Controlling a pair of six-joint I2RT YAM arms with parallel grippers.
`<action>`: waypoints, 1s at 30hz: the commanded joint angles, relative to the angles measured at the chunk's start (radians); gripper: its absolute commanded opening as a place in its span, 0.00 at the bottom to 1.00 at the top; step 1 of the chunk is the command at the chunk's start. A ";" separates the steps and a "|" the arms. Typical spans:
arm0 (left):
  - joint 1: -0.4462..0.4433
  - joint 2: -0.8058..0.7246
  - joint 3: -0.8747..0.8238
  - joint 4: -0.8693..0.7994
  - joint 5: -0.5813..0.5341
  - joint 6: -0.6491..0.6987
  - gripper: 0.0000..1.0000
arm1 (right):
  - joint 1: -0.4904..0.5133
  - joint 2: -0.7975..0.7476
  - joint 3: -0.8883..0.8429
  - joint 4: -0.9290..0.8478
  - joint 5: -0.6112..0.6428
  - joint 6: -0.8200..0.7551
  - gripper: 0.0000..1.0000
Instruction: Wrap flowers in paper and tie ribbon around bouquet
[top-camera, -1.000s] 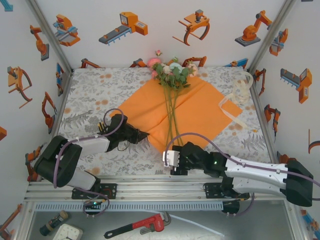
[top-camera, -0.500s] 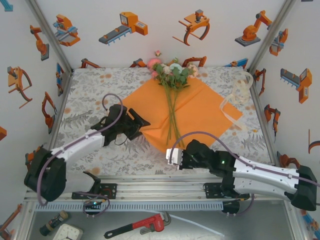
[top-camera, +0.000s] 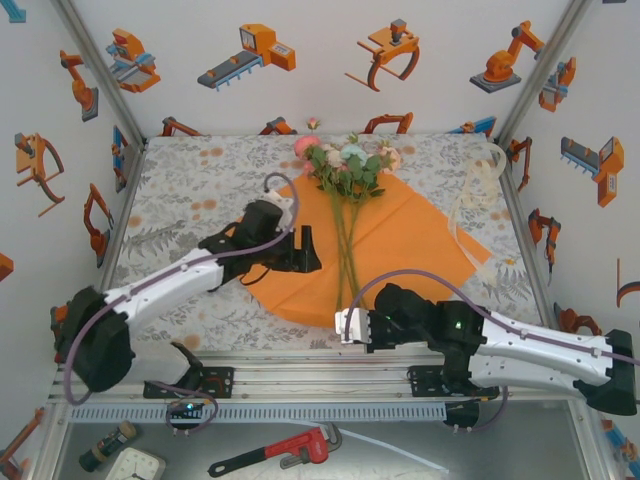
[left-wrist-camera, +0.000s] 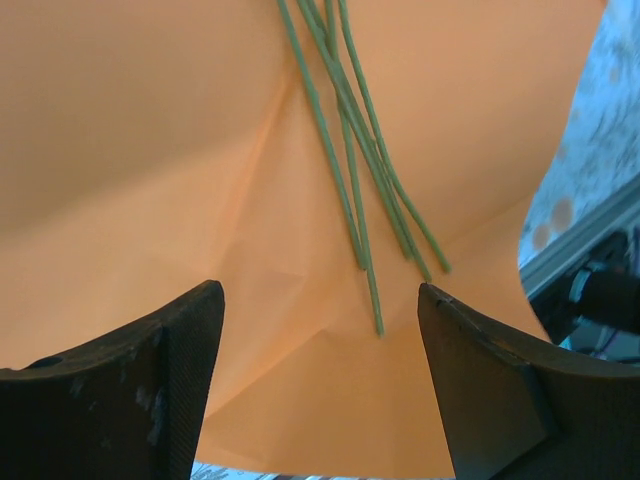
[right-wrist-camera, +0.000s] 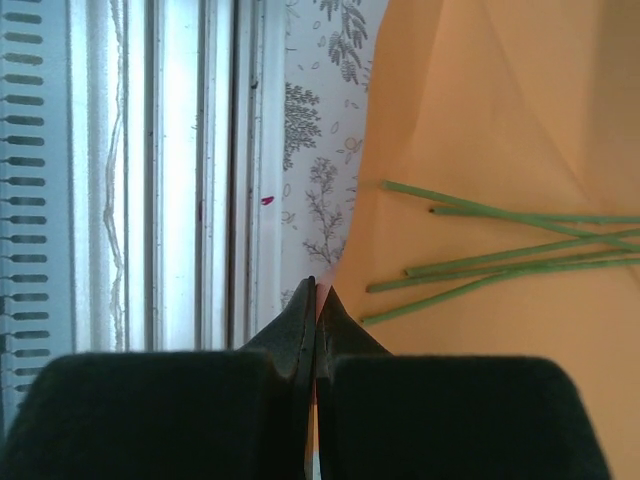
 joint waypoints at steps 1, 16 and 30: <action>-0.061 0.102 0.077 -0.002 0.073 0.074 0.64 | 0.007 0.013 0.027 0.010 0.080 -0.068 0.00; 0.000 -0.060 -0.100 0.093 0.000 -0.012 0.65 | -0.253 0.211 0.114 0.143 -0.063 -0.247 0.00; -0.049 -0.284 -0.359 0.264 0.157 0.342 0.93 | -0.450 0.364 0.186 0.208 -0.343 -0.292 0.00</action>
